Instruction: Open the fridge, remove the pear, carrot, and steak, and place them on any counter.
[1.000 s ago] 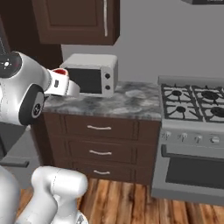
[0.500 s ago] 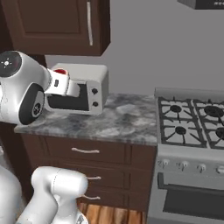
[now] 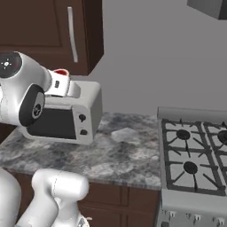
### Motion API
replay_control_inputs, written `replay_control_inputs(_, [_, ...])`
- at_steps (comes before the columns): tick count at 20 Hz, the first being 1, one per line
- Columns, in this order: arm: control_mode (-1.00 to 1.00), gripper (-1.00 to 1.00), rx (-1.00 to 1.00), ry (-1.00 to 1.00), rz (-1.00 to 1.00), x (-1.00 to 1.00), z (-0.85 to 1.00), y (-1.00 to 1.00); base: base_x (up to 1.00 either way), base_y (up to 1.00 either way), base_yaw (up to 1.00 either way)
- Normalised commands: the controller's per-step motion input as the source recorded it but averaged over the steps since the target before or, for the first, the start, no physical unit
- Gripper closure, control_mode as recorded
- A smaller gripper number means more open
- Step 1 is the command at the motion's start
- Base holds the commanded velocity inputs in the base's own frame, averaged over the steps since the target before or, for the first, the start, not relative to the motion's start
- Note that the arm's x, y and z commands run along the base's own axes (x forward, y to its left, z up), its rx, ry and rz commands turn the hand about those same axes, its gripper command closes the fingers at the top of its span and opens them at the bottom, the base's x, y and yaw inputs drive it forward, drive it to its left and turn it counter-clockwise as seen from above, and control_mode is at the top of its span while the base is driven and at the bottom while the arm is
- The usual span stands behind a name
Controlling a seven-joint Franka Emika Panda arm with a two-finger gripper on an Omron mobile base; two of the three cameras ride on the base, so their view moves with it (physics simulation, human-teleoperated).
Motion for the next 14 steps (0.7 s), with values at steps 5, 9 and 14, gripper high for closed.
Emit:
replay_control_inputs(5, [-1.0,1.0,0.0,0.02,0.01,0.04,-0.16,-0.16,0.17,-0.05,0.0])
replay_control_inputs(9, [-1.0,1.0,0.0,0.08,0.0,0.0,-0.39,-0.36,0.0,0.0,0.0])
replay_control_inputs(14, [-1.0,1.0,0.0,0.15,0.0,0.07,-0.35,-0.44,0.0,0.0,0.0])
